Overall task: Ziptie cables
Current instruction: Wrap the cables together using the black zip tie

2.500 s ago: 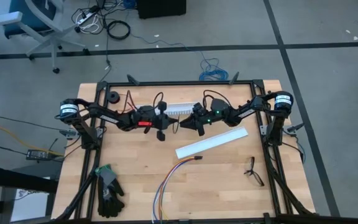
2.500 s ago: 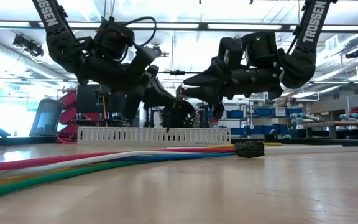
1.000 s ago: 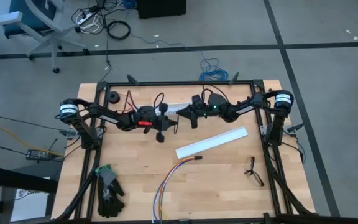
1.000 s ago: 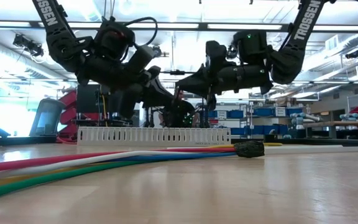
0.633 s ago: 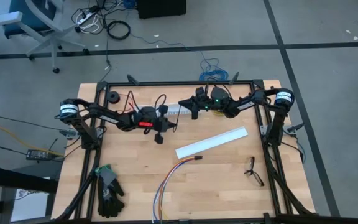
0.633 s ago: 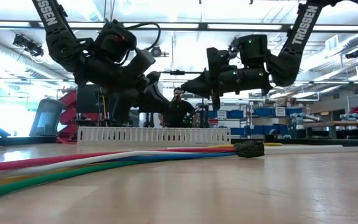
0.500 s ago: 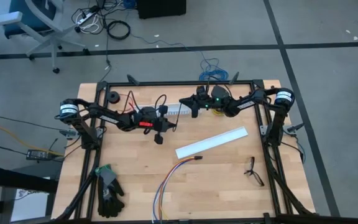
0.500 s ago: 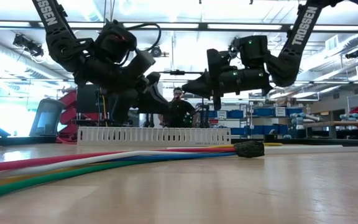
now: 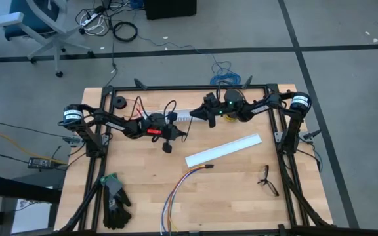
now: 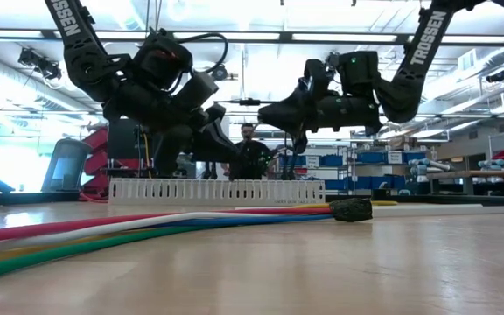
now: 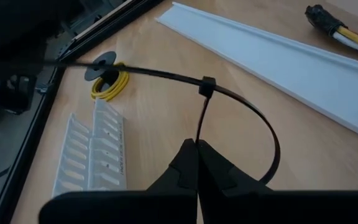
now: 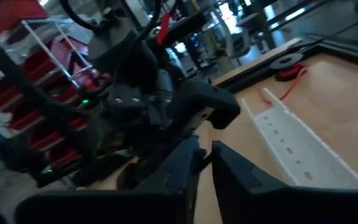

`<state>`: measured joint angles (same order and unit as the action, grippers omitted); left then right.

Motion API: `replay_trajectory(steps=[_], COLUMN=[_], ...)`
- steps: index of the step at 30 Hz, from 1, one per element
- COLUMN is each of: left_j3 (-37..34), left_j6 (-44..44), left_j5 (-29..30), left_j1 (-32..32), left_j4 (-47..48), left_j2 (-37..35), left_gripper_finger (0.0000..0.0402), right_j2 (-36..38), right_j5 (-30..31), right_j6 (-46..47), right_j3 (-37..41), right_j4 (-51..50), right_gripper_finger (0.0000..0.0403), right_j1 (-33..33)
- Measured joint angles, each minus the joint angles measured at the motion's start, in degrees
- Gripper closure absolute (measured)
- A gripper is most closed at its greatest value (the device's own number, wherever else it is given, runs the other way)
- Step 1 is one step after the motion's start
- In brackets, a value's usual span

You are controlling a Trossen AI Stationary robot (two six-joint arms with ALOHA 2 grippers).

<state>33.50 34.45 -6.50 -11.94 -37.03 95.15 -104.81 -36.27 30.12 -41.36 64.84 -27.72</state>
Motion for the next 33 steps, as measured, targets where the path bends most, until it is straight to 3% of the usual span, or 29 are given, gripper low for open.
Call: replay_trajectory(steps=[9, 16, 21, 27, 33], left_j3=[0.0, -0.6, -5.5, -14.2, -19.1], left_j6=[-3.1, -4.1, -4.1, -7.7, -12.5], left_j5=[1.9, 3.7, 4.1, 2.2, 0.4], left_j1=[0.0, 0.1, -2.4, -5.9, -5.5], left_j4=[-0.1, -0.4, -2.1, -7.5, -10.4], left_j2=[0.0, -1.2, -6.6, -15.5, -21.0], left_gripper_finger=[0.0401, 0.0401, 0.0401, 0.0401, 0.0401], right_j2=[0.0, 0.0, 1.7, 12.1, 30.3], right_j5=[-8.1, -12.0, -13.1, -11.8, 0.4], right_j6=[4.8, 4.1, 1.9, -2.3, -10.0], right_j3=[0.0, 3.0, 7.5, 16.1, 25.8], right_j4=[-0.7, -0.7, -0.8, -0.8, -9.7], right_gripper_finger=[0.0290, 0.0286, 0.0287, 0.0287, 0.0287], right_j1=[-5.8, -11.2, -13.7, -14.9, -6.9])
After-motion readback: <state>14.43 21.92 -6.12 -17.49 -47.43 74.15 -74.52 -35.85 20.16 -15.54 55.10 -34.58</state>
